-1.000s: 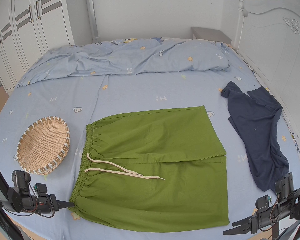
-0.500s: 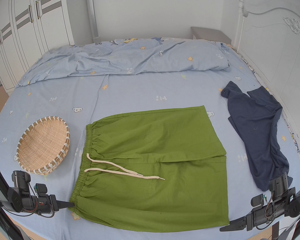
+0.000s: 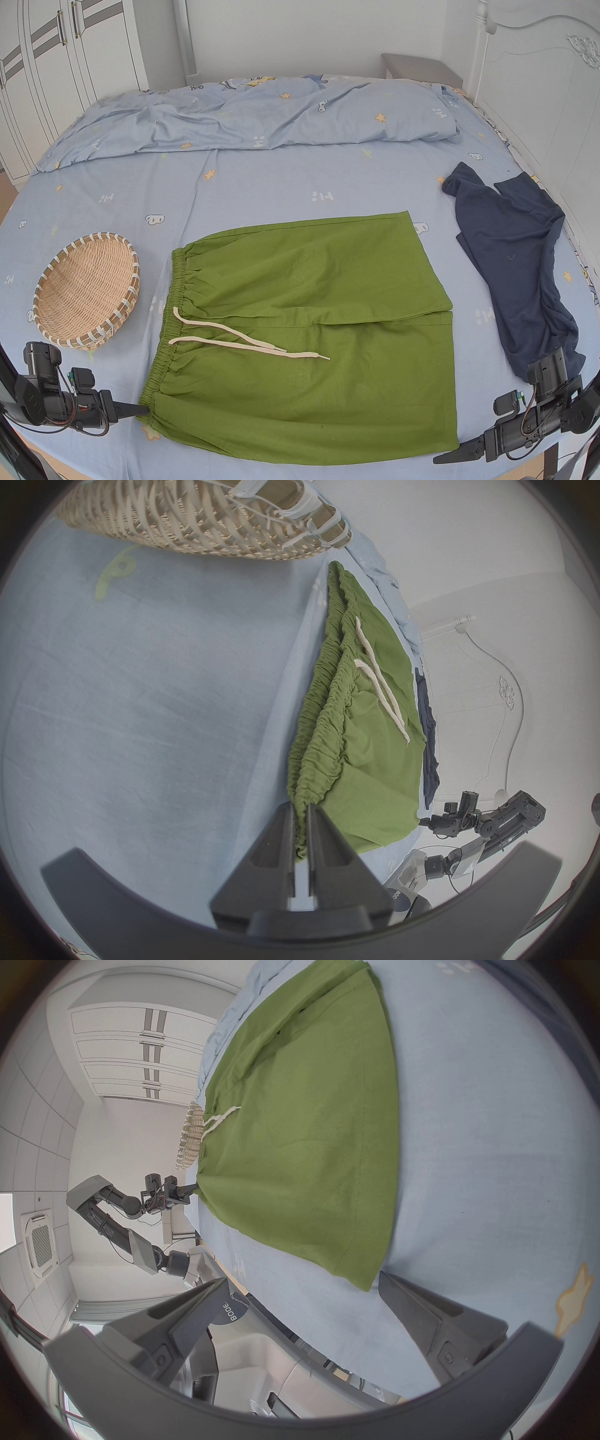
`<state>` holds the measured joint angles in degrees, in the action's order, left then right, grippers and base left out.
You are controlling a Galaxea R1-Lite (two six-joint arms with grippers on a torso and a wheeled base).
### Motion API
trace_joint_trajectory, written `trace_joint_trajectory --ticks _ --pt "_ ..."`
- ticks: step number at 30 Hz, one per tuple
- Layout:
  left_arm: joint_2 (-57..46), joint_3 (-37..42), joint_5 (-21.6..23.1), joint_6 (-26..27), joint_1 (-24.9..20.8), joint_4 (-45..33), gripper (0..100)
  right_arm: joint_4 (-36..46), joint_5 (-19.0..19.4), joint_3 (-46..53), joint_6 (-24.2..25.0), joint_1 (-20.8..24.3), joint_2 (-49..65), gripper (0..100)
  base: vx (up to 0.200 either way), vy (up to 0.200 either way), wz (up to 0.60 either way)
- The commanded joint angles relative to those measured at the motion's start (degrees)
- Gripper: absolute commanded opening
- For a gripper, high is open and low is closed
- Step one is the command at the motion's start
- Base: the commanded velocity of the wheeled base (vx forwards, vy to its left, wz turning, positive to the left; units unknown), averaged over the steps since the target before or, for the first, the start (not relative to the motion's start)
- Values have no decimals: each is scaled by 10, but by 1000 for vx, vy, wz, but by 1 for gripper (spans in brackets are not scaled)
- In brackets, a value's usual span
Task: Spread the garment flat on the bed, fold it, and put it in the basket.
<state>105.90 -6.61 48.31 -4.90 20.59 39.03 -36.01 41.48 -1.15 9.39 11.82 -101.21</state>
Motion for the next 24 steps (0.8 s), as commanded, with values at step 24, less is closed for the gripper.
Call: trace_joint_trajectory --ticks 24 --pt "1 2 0 0 2 0 0 -21 41 -35 12 -5 -65 100 0 0 0"
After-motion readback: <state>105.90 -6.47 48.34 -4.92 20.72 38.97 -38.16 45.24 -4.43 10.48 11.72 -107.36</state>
